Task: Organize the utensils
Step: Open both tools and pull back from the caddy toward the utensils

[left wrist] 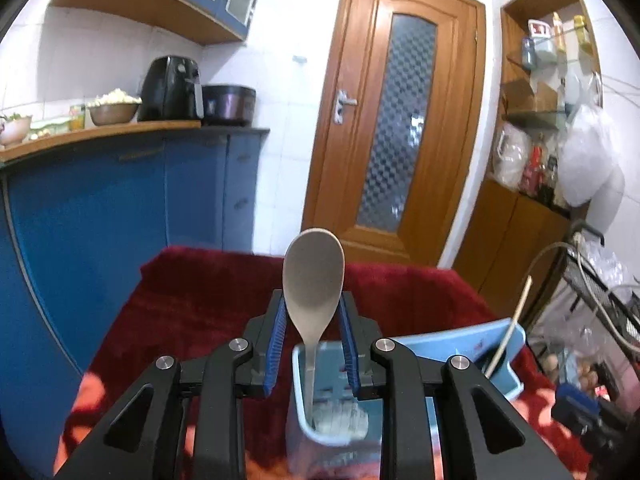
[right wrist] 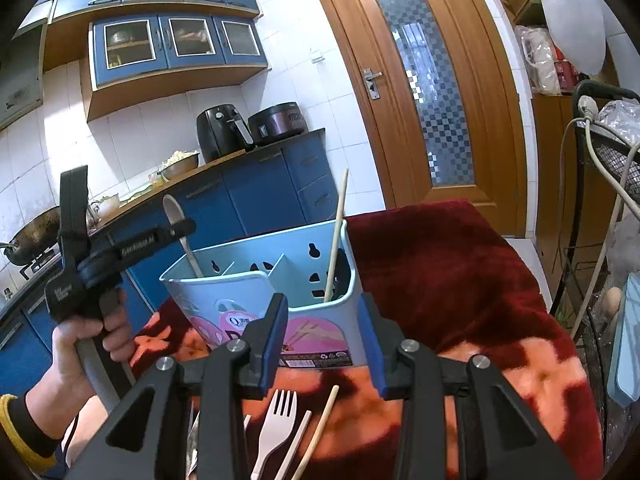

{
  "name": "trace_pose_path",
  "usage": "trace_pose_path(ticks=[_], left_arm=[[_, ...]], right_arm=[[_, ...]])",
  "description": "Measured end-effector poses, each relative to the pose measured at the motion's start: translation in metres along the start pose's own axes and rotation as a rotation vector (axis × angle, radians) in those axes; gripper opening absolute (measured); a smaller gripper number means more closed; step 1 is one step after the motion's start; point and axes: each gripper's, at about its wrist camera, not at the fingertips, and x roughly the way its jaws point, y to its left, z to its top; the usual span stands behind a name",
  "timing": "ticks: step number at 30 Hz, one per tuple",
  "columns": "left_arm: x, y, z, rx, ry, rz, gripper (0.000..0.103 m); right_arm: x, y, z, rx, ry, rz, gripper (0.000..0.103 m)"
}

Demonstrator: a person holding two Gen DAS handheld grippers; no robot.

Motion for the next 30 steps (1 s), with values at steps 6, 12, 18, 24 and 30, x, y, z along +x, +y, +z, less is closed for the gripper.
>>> trace_pose_path(ticks=[6,12,18,24,30], left_arm=[[-0.020,0.005,-0.009,-0.004,0.029,-0.010,0.031],[-0.051,0.008,-0.010,0.010,0.064,-0.036,0.032],[-0.085,0.002,-0.021,0.077,0.112,-0.023,0.033],[-0.102,0.003,-0.040,0.110,0.243,-0.014,0.033],[-0.099,0.000,-0.068,0.138,0.445,-0.041,0.033]], right_arm=[[-0.006,0.003,-0.001,-0.003,0.009,-0.008,0.039],[-0.013,0.013,0.001,-0.017,0.024,-0.013,0.039],[-0.023,0.019,0.000,-0.030,0.071,-0.016,0.039],[-0.028,0.027,-0.007,-0.056,0.160,-0.031,0.039],[-0.023,0.029,-0.019,-0.043,0.312,-0.024,0.039]])
